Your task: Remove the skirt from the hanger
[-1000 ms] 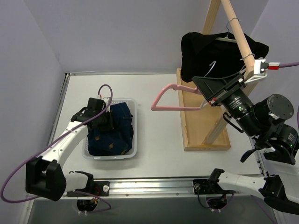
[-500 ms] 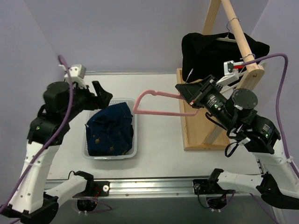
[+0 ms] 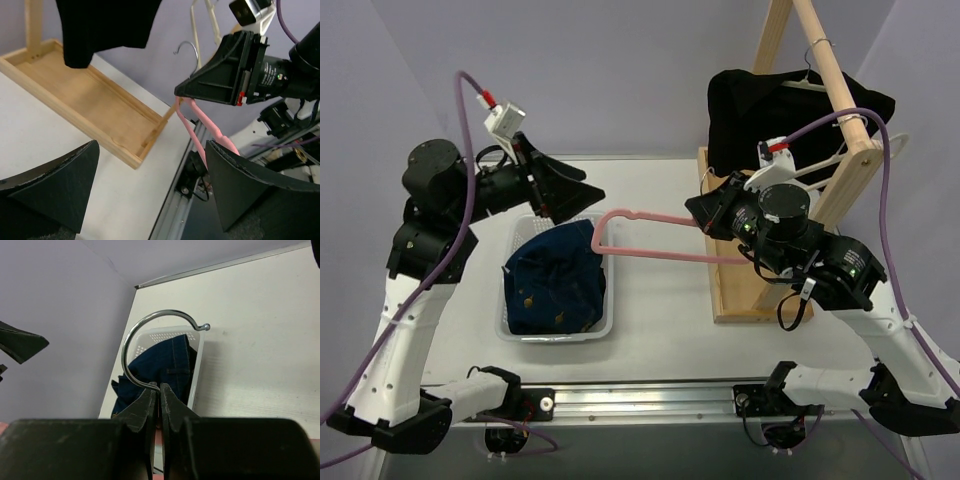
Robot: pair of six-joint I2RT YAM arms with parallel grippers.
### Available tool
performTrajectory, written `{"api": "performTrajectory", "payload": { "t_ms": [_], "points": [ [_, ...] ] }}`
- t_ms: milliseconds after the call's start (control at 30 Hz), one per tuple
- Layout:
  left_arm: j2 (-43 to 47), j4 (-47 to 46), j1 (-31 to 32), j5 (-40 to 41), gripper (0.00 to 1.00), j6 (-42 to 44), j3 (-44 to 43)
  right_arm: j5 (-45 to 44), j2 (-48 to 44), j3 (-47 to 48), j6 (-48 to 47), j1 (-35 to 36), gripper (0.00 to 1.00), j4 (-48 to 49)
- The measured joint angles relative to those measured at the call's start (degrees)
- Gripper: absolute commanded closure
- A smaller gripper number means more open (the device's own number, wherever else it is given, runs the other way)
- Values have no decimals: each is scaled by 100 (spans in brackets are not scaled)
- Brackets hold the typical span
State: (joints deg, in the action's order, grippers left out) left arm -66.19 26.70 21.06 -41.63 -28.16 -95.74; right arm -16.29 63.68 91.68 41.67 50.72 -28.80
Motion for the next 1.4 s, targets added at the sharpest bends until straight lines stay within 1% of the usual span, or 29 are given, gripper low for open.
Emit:
{"api": "performTrajectory", "payload": {
  "t_ms": [200,367,767,1000,1067,1100,1133,1167,1200,1233,1267,1300,1333,1367,1400],
  "points": [
    [-70,13,28,-704,5,-17,63,-98,83,175,-103,0,100,-118],
    [109,22,28,-960,5,9,63,-129,223,267,-127,0,100,-168],
    [184,24,39,-1134,4,-24,61,-168,372,323,-127,0,100,-188],
    [188,446,245,-1099,3,223,63,-201,636,623,-153,0,100,-184],
    [186,592,341,-1051,19,317,63,-203,710,686,-166,0,100,-181],
    [181,667,391,-1012,63,365,63,-203,741,704,-168,0,100,-177],
    [166,750,437,-968,94,417,61,-201,765,706,-170,0,100,-173],
    [140,850,479,-909,97,507,37,-201,789,706,-173,0,99,-177],
    [101,981,525,-822,98,595,-9,-232,802,708,-199,-2,88,-186],
    [55,1106,555,-664,98,688,-70,-258,802,708,-208,-11,55,-199],
    [-7,1207,581,-511,98,765,-151,-232,802,726,-190,-11,39,-190],
    [-90,1290,621,-400,98,841,-243,-223,807,758,-205,-4,30,-181],
    [-149,1333,671,-332,98,894,-302,-201,802,796,-214,0,3,-186],
    [-199,1344,721,-190,98,962,-365,-168,793,835,-203,0,0,-181],
    [-240,1340,752,-122,98,997,-385,-144,776,881,-221,0,0,-188]
  ]
}}
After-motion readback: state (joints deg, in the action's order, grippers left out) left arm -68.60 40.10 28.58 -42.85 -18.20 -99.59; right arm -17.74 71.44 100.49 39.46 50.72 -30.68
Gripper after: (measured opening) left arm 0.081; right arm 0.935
